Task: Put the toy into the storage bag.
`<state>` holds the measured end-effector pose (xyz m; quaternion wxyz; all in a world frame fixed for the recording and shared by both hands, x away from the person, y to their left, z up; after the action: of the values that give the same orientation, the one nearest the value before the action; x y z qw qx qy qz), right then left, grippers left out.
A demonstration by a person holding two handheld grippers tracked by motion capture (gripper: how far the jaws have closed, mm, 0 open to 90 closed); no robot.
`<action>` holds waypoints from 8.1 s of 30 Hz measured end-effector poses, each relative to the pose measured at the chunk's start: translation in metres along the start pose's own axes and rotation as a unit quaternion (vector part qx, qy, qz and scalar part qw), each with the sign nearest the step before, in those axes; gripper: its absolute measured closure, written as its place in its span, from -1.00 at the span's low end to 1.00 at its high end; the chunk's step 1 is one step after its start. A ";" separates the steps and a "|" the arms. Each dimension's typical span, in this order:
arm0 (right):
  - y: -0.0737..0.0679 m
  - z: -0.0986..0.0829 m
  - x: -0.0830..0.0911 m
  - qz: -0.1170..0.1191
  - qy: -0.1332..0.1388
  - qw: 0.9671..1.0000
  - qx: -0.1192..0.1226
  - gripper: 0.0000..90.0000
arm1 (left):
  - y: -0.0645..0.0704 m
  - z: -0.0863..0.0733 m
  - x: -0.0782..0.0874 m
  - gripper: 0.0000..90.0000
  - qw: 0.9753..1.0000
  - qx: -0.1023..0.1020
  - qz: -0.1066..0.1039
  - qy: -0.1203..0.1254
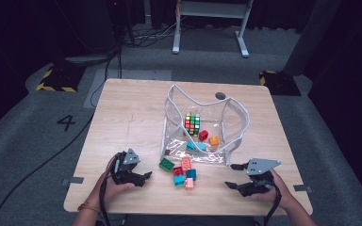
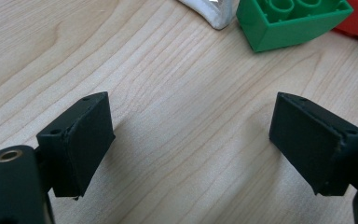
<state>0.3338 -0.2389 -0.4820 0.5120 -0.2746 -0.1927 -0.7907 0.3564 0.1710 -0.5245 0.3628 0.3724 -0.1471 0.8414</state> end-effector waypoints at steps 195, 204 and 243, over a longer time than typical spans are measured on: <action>0.108 0.194 -0.036 -0.038 -0.128 0.983 0.124 0.30 | 0.000 0.000 0.000 -0.69 1.000 -0.001 -0.002 0.001; 0.115 0.186 -0.040 -0.039 -0.185 0.977 0.104 0.30 | 0.000 0.000 0.000 -0.69 1.000 -0.001 -0.003 0.001; 0.125 0.148 0.017 -0.052 -0.094 0.993 0.051 0.06 | 0.000 0.000 0.000 -0.69 1.000 -0.001 -0.003 0.000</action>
<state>0.4775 -0.2144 -0.3536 0.4634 -0.3110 -0.2940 -0.7760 0.3562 0.1708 -0.5247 0.3659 0.3722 -0.1466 0.8403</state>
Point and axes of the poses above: each handheld gripper's, and its own axes: x roughly backward along the jaws, z roughly out of its top, y roughly to its right, the point moved 3 cm from there along -x, roughly forward along the jaws
